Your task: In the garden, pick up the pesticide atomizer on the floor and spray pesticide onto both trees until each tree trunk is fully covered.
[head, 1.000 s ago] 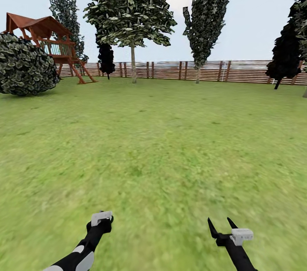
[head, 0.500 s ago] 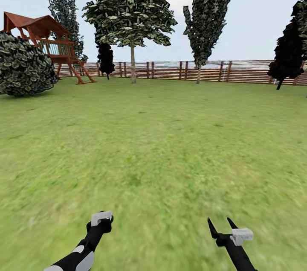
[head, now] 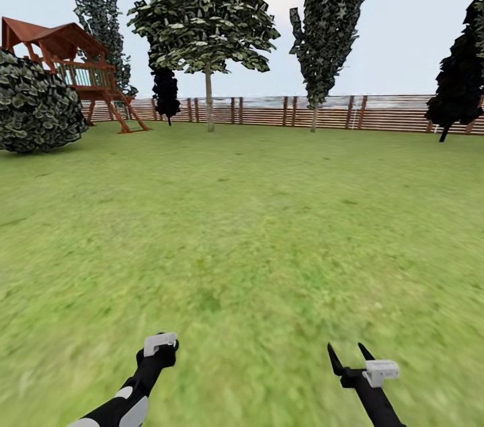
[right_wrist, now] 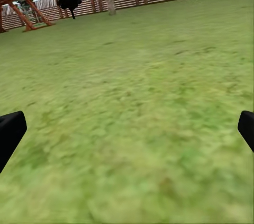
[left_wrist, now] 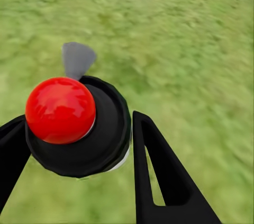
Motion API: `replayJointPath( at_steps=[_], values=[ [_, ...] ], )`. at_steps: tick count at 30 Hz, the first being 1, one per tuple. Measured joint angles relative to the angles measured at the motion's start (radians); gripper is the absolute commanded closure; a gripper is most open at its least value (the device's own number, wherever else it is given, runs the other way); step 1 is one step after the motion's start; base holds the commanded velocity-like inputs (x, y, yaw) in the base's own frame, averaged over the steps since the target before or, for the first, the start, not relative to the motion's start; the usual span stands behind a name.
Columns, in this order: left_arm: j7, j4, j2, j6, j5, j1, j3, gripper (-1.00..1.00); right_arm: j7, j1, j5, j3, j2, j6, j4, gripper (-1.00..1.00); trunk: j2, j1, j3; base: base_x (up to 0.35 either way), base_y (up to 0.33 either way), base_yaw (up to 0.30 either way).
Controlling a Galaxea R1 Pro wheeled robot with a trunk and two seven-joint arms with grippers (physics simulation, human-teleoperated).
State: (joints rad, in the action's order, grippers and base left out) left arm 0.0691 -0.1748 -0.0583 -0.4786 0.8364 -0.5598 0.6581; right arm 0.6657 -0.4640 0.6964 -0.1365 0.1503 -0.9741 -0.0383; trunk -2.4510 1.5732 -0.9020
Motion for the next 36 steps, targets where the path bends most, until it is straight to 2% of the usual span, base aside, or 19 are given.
replayJointPath(
  at_steps=[36],
  values=[
    [0.000, 0.000, 0.000, 0.000, 0.000, 0.000, 0.000, 1.00, 0.000, -0.001, 0.000, 0.000, 0.000, 0.000, 0.000, -1.00, 0.000, 0.000, 0.000, 0.338, 0.000, 0.000]
  ],
)
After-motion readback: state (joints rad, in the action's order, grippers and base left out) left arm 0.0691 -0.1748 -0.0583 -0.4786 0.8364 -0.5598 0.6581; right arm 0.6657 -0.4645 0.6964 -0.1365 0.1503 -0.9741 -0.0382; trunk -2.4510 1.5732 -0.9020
